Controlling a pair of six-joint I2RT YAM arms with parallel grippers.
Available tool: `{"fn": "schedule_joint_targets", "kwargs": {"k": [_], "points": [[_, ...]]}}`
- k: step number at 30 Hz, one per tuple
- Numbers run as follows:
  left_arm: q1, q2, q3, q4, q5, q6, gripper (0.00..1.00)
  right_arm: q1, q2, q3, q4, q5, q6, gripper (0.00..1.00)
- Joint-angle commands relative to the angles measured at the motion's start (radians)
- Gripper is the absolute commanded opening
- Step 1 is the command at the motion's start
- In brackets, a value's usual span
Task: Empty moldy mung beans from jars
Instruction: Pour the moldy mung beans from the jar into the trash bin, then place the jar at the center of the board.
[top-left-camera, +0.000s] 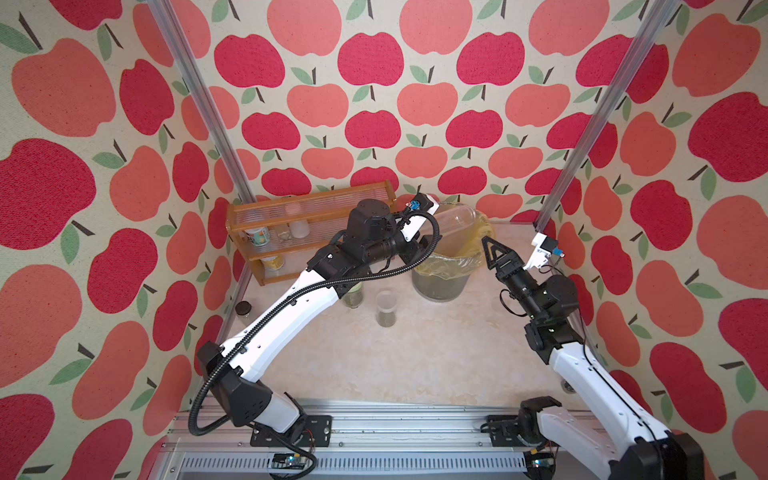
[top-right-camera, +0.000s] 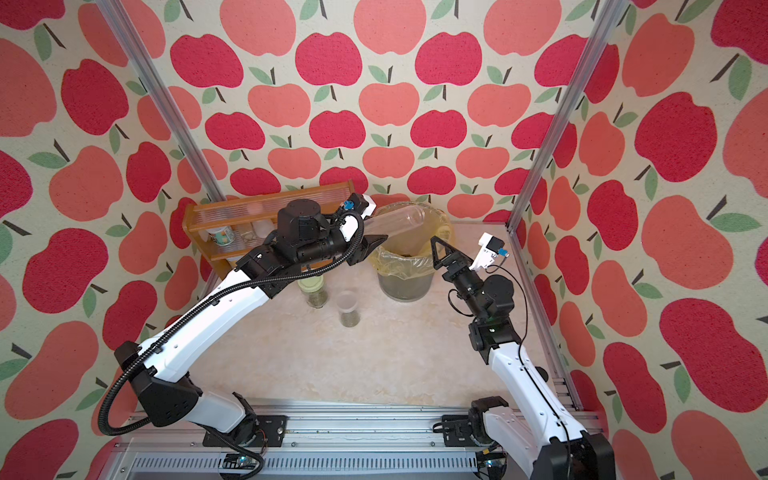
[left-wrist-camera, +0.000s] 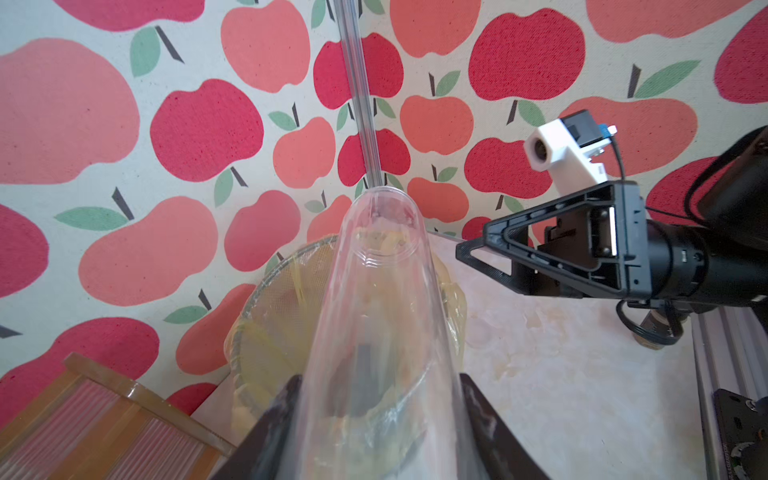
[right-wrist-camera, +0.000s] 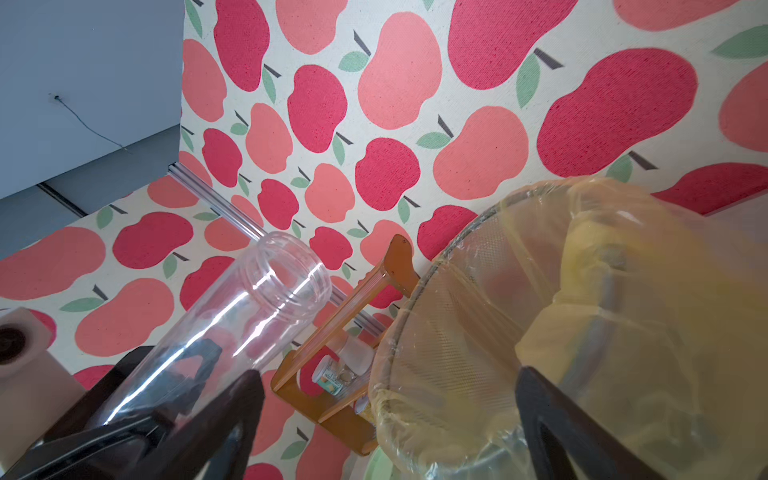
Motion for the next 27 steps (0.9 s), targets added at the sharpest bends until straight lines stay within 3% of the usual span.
{"fn": "schedule_joint_targets", "kwargs": {"k": [1, 6, 18, 27], "points": [[0.004, -0.027, -0.055, 0.126, 0.084, 0.038, 0.36, -0.003, 0.001, 0.033, 0.189, -0.125, 0.069, 0.98], [0.030, -0.052, -0.111, 0.181, 0.142, 0.022, 0.36, 0.002, 0.009, 0.030, 0.294, -0.181, 0.089, 0.98], [0.045, -0.070, -0.210, 0.355, 0.262, -0.011, 0.36, 0.045, 0.091, 0.095, 0.274, -0.185, 0.077, 0.97], [0.087, -0.060, -0.227, 0.382, 0.426, -0.039, 0.35, 0.053, 0.127, 0.117, 0.295, -0.188, 0.061, 0.92]]}}
